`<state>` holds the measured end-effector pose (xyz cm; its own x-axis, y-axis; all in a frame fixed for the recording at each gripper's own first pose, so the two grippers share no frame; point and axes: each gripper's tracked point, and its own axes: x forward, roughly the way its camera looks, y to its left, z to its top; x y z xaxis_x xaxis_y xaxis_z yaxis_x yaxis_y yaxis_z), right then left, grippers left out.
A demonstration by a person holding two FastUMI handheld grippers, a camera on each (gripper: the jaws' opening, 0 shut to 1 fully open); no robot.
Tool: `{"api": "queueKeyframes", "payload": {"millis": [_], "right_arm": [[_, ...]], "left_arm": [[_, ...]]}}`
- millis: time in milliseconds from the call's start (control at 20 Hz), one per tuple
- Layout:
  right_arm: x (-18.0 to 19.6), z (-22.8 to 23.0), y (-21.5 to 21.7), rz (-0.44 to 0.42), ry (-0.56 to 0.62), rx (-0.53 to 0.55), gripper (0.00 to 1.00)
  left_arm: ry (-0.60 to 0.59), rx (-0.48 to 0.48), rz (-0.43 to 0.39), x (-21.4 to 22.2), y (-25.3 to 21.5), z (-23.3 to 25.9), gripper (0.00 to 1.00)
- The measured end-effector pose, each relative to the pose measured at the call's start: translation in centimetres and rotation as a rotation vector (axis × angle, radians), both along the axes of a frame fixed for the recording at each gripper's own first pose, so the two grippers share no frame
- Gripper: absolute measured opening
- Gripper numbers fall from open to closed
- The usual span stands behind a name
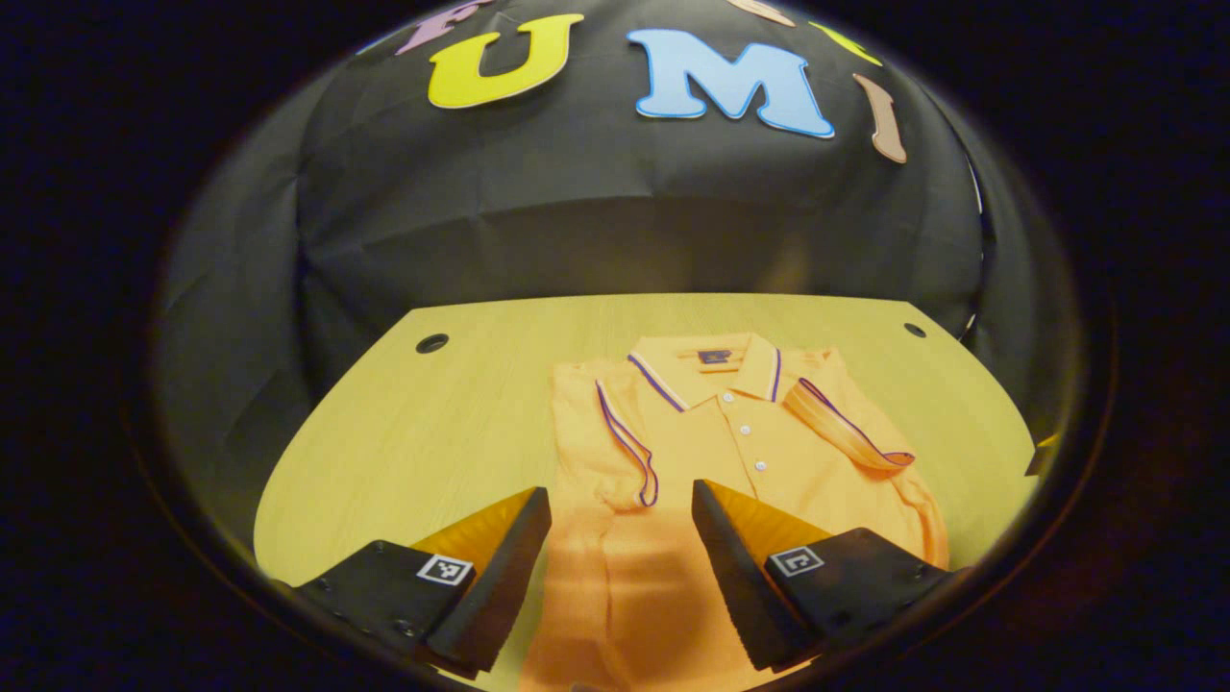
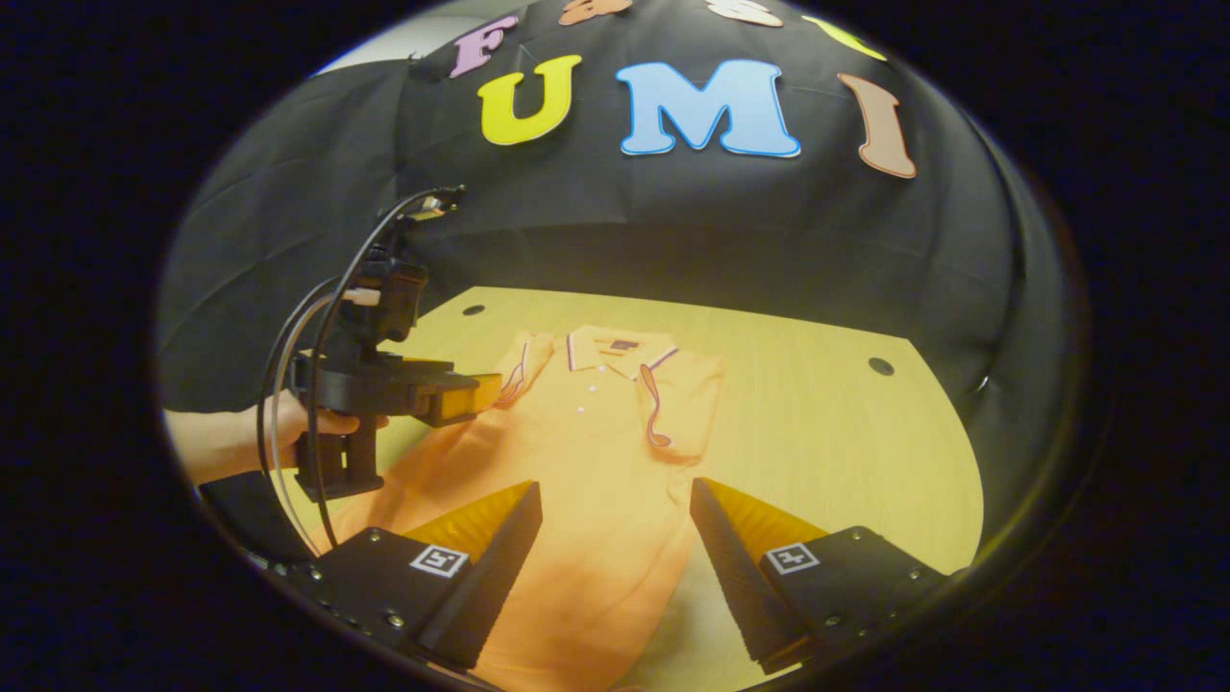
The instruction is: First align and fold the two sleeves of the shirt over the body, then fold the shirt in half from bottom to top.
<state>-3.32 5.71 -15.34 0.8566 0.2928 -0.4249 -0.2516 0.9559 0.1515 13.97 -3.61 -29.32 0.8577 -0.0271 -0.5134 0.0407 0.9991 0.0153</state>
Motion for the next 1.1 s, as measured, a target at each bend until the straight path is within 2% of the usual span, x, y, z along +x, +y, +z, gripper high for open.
{"api": "queueKeyframes", "payload": {"millis": [150,200,250,350,400,550,650,1100], "right_arm": [[-2.0,-0.8,0.3,-0.064,0.021,-0.001,0.96],[-2.9,-1.3,0.4,-0.093,0.034,0.007,0.96],[-3.8,-1.9,0.6,-0.120,0.049,0.018,0.96],[-5.8,-3.4,1.0,-0.172,0.098,0.028,0.96],[-7.1,-4.4,1.2,-0.197,0.125,0.025,0.96],[-10.1,-5.8,1.7,-0.250,0.176,0.028,0.96],[-11.8,-6.5,1.7,-0.280,0.197,0.025,0.96],[-14.8,-9.1,1.3,-0.320,0.258,0.004,0.96]], "left_arm": [[0.006,-0.013,-0.019,-4.2,1.1,0.1,1.00],[0.016,-0.025,-0.028,-6.4,1.6,-0.2,0.96],[0.019,-0.037,-0.038,-8.1,2.0,-0.3,1.00],[0.033,-0.057,-0.057,-11.2,3.0,-1.2,0.96],[0.047,-0.064,-0.067,-12.7,3.4,-1.8,1.00],[0.077,-0.061,-0.108,-16.6,4.6,-3.3,0.94],[0.092,-0.060,-0.128,-18.6,5.1,-3.9,0.94],[0.136,-0.039,-0.168,-24.7,5.4,-5.0,0.94]]}}
